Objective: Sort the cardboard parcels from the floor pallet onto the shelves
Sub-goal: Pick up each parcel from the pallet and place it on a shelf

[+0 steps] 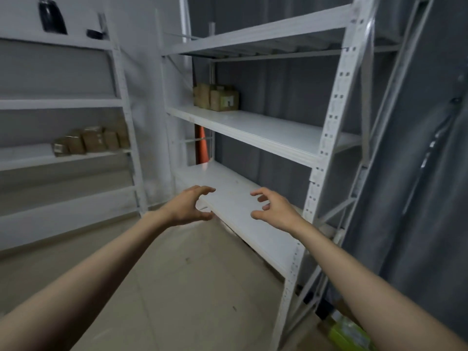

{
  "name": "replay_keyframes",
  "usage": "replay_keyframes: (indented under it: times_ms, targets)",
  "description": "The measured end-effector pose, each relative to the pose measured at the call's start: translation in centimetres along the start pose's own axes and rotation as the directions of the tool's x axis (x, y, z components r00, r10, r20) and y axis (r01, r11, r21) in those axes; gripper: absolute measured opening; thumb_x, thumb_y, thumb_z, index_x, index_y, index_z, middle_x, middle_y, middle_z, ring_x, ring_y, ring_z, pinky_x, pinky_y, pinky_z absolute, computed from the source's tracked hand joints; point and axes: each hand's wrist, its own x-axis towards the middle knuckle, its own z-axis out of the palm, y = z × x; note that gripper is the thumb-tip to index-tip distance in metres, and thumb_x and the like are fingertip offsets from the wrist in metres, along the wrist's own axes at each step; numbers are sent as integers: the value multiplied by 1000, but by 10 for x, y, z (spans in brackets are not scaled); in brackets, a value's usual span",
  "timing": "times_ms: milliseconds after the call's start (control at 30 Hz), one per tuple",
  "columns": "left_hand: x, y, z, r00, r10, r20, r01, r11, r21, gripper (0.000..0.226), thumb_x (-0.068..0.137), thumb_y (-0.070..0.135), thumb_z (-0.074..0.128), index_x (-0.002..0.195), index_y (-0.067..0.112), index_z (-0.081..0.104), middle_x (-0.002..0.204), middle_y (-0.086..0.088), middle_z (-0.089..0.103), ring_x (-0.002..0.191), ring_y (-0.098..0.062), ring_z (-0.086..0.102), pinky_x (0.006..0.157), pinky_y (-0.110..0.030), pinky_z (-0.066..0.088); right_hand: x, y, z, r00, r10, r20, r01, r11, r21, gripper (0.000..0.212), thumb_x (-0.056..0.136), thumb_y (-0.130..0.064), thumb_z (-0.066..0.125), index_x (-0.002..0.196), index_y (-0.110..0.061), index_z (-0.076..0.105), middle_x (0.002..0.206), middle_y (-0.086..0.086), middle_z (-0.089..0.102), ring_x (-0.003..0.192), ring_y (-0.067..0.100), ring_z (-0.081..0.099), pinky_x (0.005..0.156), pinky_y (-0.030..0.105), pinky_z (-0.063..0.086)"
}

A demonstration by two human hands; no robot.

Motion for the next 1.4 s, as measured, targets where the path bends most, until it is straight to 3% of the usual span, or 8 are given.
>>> replay_keyframes:
  times_ms: [367, 567, 700, 867, 967, 1067, 1200, 1400]
  targets:
    - [42, -137, -65, 1000, -16, 11, 16, 1000, 23, 73, 84, 28, 80, 149, 21, 45, 148, -4, 49, 130, -21, 49, 104, -29, 40, 120, -58, 80, 1000, 4, 23, -3, 999, -44, 56, 87, -21, 73, 138, -29, 50, 134, 3, 51, 113, 19, 52, 90, 31, 44]
    - [103, -179, -74, 1000, -2, -1, 2, 999, 33, 72, 85, 30, 79, 148, 23, 45, 148, -3, 50, 130, -22, 49, 101, -29, 40, 199, -61, 95, 1000, -15, 9, 16, 995, -101, 57, 87, -21, 74, 137, -29, 50, 134, 3, 50, 110, 16, 49, 86, 30, 44]
    - [162, -208, -76, 1000, -1, 18, 1, 1000, 20, 76, 84, 30, 79, 150, 28, 40, 148, -4, 48, 118, -20, 55, 94, -27, 45, 268, -51, 107, 999, -27, 24, 29, 992, -123, 59, 86, -20, 74, 139, -29, 49, 136, 5, 49, 110, 14, 47, 86, 31, 46]
    - [266, -251, -92, 999, -22, 35, 21, 999, 43, 81, 84, 31, 80, 153, 30, 35, 149, -5, 46, 112, -22, 60, 98, -40, 53, 378, -31, 107, 998, -55, 26, 58, 987, -147, 64, 84, -21, 75, 141, -32, 47, 134, 5, 49, 106, 15, 52, 84, 31, 49]
    - [335, -272, -107, 999, -21, 42, 18, 998, 68, 82, 85, 32, 79, 154, 30, 34, 148, -4, 46, 107, -20, 60, 94, -34, 53, 450, -23, 96, 999, -52, 16, 54, 989, -141, 65, 84, -20, 75, 142, -30, 46, 131, 5, 50, 109, 19, 56, 84, 31, 53]
    - [398, -292, -121, 1000, -2, -3, 2, 998, 63, 81, 85, 33, 79, 153, 31, 35, 147, -3, 47, 107, -19, 62, 94, -36, 54, 519, -20, 88, 997, -80, -3, 79, 989, -128, 64, 83, -20, 76, 140, -29, 49, 123, 3, 51, 98, 14, 53, 73, 23, 44]
    - [458, -322, -131, 999, 6, -39, -5, 1000, 26, 80, 84, 32, 80, 152, 28, 37, 146, -3, 50, 106, -21, 63, 93, -37, 54, 590, -19, 88, 995, -100, -19, 97, 987, -125, 62, 82, -20, 78, 138, -27, 52, 117, 2, 54, 94, 14, 52, 80, 24, 41]
    - [552, -363, -147, 998, 42, -56, -40, 999, 37, 81, 84, 35, 80, 152, 31, 35, 145, -3, 51, 106, -19, 61, 94, -39, 54, 680, -18, 85, 994, -96, -48, 86, 982, -171, 57, 84, -25, 75, 134, -34, 51, 118, 2, 54, 104, 20, 56, 89, 36, 52]
